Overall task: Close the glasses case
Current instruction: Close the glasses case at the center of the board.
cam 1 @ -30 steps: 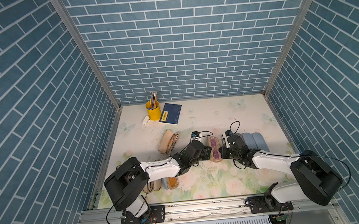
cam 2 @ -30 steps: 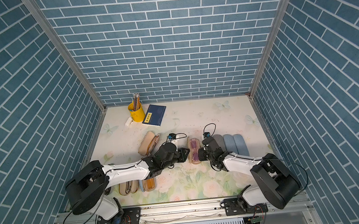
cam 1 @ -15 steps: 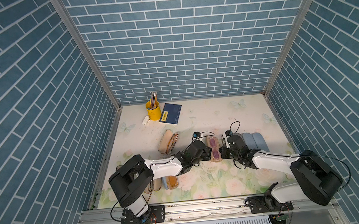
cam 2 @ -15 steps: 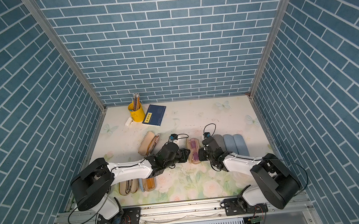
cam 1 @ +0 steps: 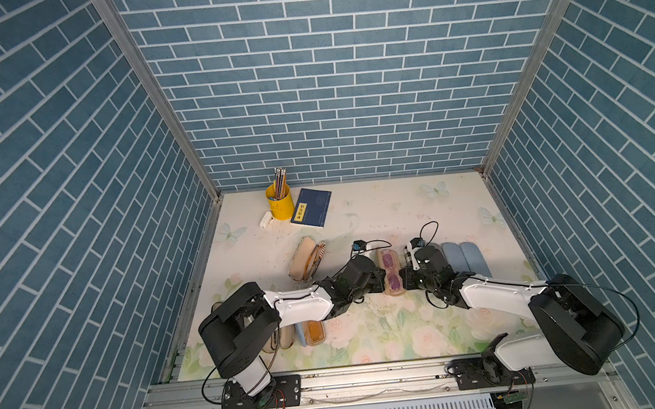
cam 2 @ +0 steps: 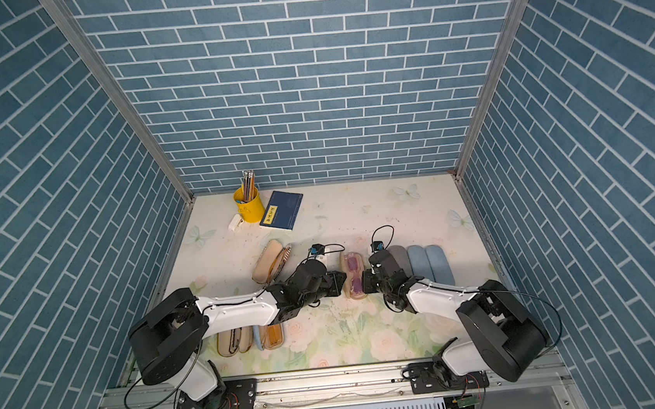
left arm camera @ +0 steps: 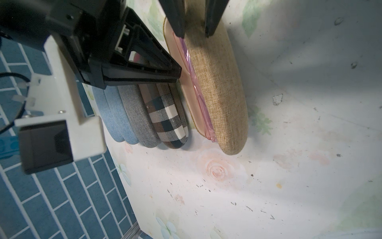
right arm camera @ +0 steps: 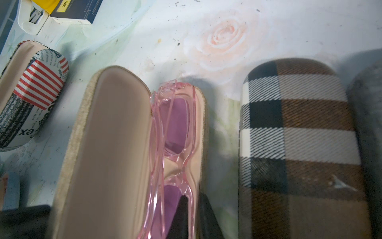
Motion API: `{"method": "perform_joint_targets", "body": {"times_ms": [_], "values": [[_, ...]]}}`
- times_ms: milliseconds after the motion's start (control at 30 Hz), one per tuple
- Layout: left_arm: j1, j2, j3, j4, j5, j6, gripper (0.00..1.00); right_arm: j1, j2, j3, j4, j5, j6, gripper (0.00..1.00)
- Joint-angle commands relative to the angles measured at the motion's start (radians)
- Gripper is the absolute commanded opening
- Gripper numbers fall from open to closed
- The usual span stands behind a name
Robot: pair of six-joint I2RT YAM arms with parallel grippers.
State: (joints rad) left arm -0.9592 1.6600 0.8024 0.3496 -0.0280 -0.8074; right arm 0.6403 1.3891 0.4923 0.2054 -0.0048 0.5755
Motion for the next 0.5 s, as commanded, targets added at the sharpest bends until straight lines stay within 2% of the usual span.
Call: {"method": "perform_joint_targets", "body": {"times_ms": [0,467], "values": [[-0.005,0.022,0.033,-0.024,-0.001,0.023,0.21,-0.004,0.014,-0.018,0.021,0.005,-0.008,0.11],[-0.010,0.060,0.076,-0.044,0.017,0.031,0.18,-0.004,0.021,-0.021,0.029,0.002,-0.006,0.09]]}}
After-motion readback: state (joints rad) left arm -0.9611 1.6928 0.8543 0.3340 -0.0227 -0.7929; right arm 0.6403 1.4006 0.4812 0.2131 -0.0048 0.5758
